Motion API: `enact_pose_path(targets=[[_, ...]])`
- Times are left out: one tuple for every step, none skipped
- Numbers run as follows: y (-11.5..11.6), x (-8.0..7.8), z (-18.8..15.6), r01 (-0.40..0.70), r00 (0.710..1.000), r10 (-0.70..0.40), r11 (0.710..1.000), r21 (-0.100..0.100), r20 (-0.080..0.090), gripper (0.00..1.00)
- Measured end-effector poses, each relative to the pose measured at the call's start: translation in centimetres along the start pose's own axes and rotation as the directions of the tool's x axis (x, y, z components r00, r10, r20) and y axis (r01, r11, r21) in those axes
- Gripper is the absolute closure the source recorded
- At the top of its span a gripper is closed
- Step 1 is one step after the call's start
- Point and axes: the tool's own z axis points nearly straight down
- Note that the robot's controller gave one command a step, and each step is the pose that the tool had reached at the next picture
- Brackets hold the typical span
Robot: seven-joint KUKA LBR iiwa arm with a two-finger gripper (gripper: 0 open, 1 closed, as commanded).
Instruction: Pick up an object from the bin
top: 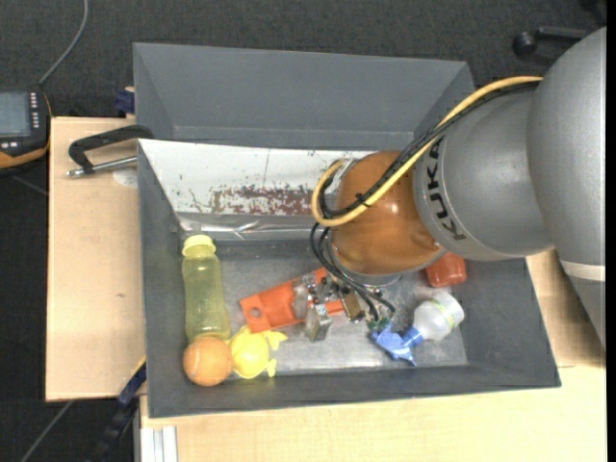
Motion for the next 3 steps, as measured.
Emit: enact_pose_path(targets=[[-0.05, 0.0, 0.0, -0.001, 1.0, 0.001, 1.0, 0.0, 0.0, 0.0], [-0.07, 0.0, 0.0, -0.001, 1.0, 0.001, 1.0, 0.0, 0.0, 1.0], [-0.08, 0.0, 0.0, -0.001, 1.0, 0.001, 1.0, 0.0, 0.0, 1.0]])
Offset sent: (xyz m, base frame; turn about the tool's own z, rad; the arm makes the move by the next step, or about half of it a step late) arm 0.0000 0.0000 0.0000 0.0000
